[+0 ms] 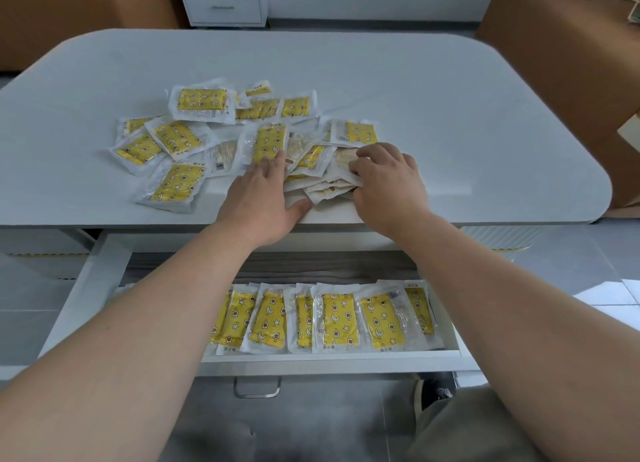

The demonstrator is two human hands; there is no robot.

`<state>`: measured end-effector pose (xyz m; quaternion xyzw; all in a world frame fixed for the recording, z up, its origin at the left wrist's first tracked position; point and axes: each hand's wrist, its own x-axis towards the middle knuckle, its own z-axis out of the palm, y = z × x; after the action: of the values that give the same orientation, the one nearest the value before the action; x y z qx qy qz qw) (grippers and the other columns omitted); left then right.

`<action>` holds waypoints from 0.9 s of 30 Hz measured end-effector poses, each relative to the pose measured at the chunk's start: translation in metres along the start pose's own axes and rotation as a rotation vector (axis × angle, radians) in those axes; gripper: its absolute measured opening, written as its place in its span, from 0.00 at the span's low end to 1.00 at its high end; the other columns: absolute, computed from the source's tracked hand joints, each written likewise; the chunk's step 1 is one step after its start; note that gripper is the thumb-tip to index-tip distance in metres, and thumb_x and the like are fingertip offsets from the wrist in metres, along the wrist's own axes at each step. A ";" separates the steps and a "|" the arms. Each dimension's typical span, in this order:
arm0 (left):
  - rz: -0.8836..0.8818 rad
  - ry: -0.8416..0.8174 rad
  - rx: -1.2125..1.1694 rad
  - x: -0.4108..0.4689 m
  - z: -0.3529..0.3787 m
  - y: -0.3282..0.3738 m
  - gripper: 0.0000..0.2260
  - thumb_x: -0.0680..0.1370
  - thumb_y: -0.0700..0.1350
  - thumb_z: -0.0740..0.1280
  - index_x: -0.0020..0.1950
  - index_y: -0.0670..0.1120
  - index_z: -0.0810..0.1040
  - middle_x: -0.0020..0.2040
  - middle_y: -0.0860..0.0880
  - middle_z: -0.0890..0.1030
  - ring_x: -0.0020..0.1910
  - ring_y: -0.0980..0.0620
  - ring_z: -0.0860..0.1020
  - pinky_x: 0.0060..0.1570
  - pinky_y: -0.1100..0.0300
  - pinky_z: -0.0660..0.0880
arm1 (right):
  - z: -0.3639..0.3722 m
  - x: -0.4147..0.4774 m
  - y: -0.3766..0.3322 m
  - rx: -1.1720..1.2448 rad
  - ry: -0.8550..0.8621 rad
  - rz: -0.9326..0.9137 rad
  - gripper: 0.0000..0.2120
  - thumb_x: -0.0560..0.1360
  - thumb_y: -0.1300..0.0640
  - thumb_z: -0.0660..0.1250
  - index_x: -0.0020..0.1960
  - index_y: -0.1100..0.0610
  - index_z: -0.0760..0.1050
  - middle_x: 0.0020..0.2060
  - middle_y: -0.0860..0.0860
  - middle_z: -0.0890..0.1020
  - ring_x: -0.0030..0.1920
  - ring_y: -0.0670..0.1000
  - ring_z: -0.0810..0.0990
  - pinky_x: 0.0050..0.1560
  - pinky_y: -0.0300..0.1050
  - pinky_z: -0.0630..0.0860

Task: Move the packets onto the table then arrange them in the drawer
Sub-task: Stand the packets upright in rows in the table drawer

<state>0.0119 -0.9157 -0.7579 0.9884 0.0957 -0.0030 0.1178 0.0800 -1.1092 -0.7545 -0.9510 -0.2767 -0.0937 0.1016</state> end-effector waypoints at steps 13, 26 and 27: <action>-0.016 0.119 0.062 -0.027 0.000 0.005 0.34 0.77 0.68 0.62 0.70 0.42 0.72 0.68 0.43 0.67 0.66 0.43 0.70 0.65 0.48 0.71 | -0.001 -0.021 0.003 0.022 0.130 -0.052 0.15 0.71 0.67 0.68 0.56 0.58 0.83 0.52 0.54 0.81 0.58 0.60 0.75 0.60 0.53 0.69; -0.131 0.198 -0.114 -0.043 -0.010 0.004 0.13 0.83 0.52 0.62 0.61 0.45 0.78 0.56 0.46 0.79 0.58 0.43 0.74 0.52 0.46 0.75 | -0.008 -0.037 -0.009 0.211 0.385 -0.116 0.05 0.74 0.60 0.68 0.50 0.59 0.78 0.35 0.50 0.82 0.35 0.57 0.78 0.49 0.50 0.74; -0.137 0.193 -0.101 -0.043 -0.009 0.002 0.14 0.82 0.49 0.64 0.65 0.45 0.76 0.58 0.44 0.78 0.60 0.42 0.73 0.53 0.46 0.75 | -0.010 -0.038 -0.012 0.250 0.452 -0.097 0.04 0.76 0.61 0.68 0.51 0.60 0.78 0.34 0.52 0.82 0.33 0.57 0.77 0.45 0.50 0.74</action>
<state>-0.0301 -0.9239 -0.7477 0.9681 0.1741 0.0887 0.1570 0.0411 -1.1209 -0.7518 -0.8715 -0.3019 -0.2734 0.2731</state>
